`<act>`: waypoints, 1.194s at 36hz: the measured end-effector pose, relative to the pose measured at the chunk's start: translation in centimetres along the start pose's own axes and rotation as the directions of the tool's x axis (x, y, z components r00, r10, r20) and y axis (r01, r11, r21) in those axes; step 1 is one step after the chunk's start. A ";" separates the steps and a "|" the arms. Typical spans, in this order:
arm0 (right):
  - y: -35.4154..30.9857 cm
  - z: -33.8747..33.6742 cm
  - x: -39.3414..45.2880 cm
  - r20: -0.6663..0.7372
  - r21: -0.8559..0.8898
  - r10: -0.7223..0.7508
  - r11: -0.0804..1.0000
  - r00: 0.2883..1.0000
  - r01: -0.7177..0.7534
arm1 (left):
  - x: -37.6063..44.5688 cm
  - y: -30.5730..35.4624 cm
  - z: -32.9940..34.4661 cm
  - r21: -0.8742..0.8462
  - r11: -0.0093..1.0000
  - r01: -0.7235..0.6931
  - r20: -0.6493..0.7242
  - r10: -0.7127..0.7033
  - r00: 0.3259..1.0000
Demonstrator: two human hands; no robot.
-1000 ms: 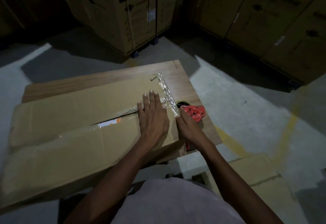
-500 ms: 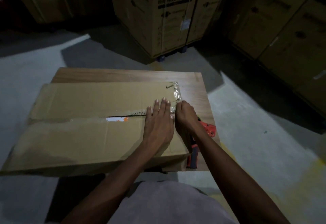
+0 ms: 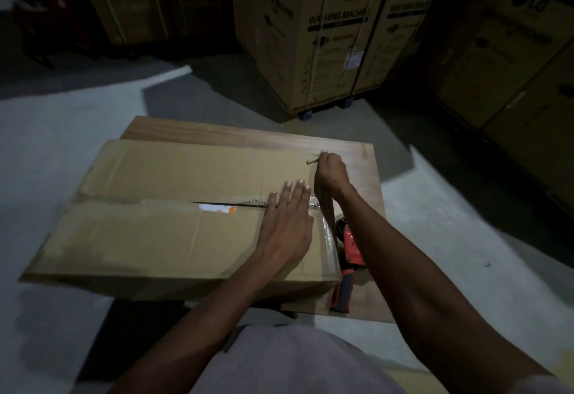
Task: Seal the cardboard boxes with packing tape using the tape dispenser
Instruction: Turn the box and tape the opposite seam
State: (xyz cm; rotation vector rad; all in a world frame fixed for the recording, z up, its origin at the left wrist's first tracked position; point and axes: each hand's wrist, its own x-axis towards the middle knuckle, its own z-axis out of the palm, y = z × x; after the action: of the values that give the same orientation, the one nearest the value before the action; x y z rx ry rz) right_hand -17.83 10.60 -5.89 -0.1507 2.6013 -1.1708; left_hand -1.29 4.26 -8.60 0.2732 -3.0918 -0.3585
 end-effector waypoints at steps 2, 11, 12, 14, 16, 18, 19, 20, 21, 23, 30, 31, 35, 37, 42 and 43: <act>0.5 0.0 -0.5 -0.003 0.077 -0.008 0.997 1.000 0.009 | 0.0 0.1 0.0 -0.010 1.000 -0.001 -0.011 0.001 1.000; 2.1 -0.2 -4.3 0.046 0.041 -0.061 0.997 0.997 0.059 | -0.2 0.2 -0.2 -0.030 1.000 0.001 -0.032 -0.002 0.999; 2.4 -0.3 -5.3 0.054 0.046 -0.073 0.996 0.996 0.070 | -0.1 0.2 -0.3 -0.031 1.000 -0.002 -0.033 0.001 0.999; 3.1 -0.6 -8.1 0.069 0.094 -0.100 0.991 0.993 0.093 | -0.1 0.2 -0.3 -0.034 0.999 -0.010 -0.027 0.009 1.000; 4.2 -0.8 -11.0 0.094 0.163 -0.119 0.981 0.988 0.102 | -0.3 0.2 -0.2 -0.034 0.999 -0.012 -0.027 0.011 1.000; 5.6 -0.8 -13.2 0.121 0.183 -0.088 0.981 0.989 0.065 | -0.3 0.2 -0.1 -0.038 0.999 -0.004 -0.024 0.003 1.000; 6.3 -0.8 -14.1 0.128 0.183 -0.071 0.982 0.989 0.046 | -0.2 0.1 -0.1 -0.043 0.999 -0.001 -0.021 0.000 1.000; 6.9 -0.8 -14.9 0.131 0.190 -0.063 0.981 0.989 0.037 | -0.2 0.1 -0.1 -0.046 0.999 0.002 -0.019 -0.002 1.000; 7.2 -0.8 -15.5 0.130 0.205 -0.062 0.978 0.990 0.034 | -0.1 0.1 -0.2 -0.045 0.999 0.004 -0.020 -0.005 1.000; 7.6 -0.8 -16.4 0.117 0.229 -0.071 0.973 0.991 0.043 | 0.1 0.1 -0.7 -0.037 0.999 0.001 -0.019 -0.002 1.000; 8.0 0.0 -16.0 0.085 0.131 -0.064 0.990 0.994 0.053 | -0.4 0.2 -0.8 -0.060 0.998 0.002 0.004 -0.001 1.000; 8.0 0.0 -16.0 0.075 0.102 -0.064 0.993 0.995 0.056 | -0.5 0.3 -0.8 -0.058 0.998 0.001 0.005 0.000 1.000; 7.4 -0.3 -15.5 0.095 -0.104 -0.065 0.992 0.993 0.075 | -0.4 0.3 -0.6 -0.035 0.999 0.003 -0.001 -0.003 1.000; 6.5 -0.6 -15.1 0.110 -0.196 -0.066 0.977 0.992 0.087 | -0.4 0.3 -0.6 -0.033 0.999 0.003 0.006 -0.003 1.000; 4.8 -0.1 -12.8 0.143 -0.265 -0.032 0.962 0.989 0.069 | 0.0 -0.1 -0.6 -0.041 0.999 0.008 0.025 -0.007 1.000; 4.8 0.1 -12.1 0.165 -0.297 -0.013 0.953 0.986 0.062 | 0.2 -0.3 -0.7 -0.050 0.999 0.015 0.026 -0.014 1.000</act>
State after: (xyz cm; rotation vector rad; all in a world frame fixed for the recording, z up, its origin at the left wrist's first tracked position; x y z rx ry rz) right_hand -6.11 16.25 -6.92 -0.3444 2.6239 -0.7298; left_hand -1.45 3.79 -8.02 0.2924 -3.1021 -0.4425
